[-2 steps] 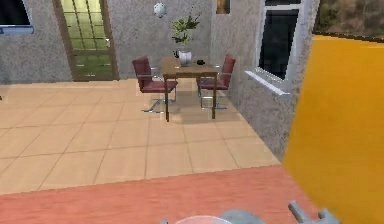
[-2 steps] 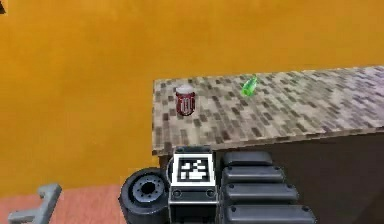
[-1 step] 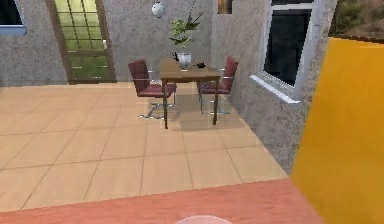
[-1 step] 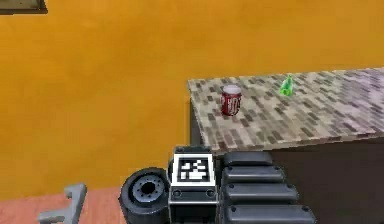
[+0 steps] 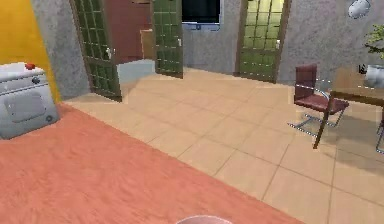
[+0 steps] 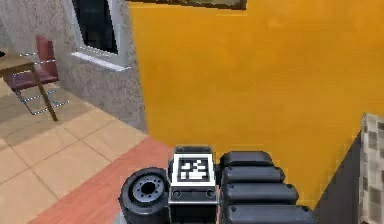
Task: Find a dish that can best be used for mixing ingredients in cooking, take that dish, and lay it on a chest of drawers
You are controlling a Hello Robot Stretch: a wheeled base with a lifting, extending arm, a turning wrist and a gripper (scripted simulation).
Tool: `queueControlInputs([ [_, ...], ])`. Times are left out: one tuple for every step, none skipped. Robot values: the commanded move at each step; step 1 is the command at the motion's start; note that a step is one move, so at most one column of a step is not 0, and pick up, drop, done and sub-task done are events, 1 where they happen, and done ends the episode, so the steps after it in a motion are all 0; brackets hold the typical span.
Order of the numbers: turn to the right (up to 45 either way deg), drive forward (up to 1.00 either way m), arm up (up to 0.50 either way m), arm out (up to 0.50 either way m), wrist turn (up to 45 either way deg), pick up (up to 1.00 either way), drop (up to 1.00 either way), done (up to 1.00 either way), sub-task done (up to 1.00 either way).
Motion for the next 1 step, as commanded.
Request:
queueControlInputs([
  [-39.0, 0.0, 0.0, 0.0, 0.0, 0.0, 0.0, 0.0, 0.0],
])
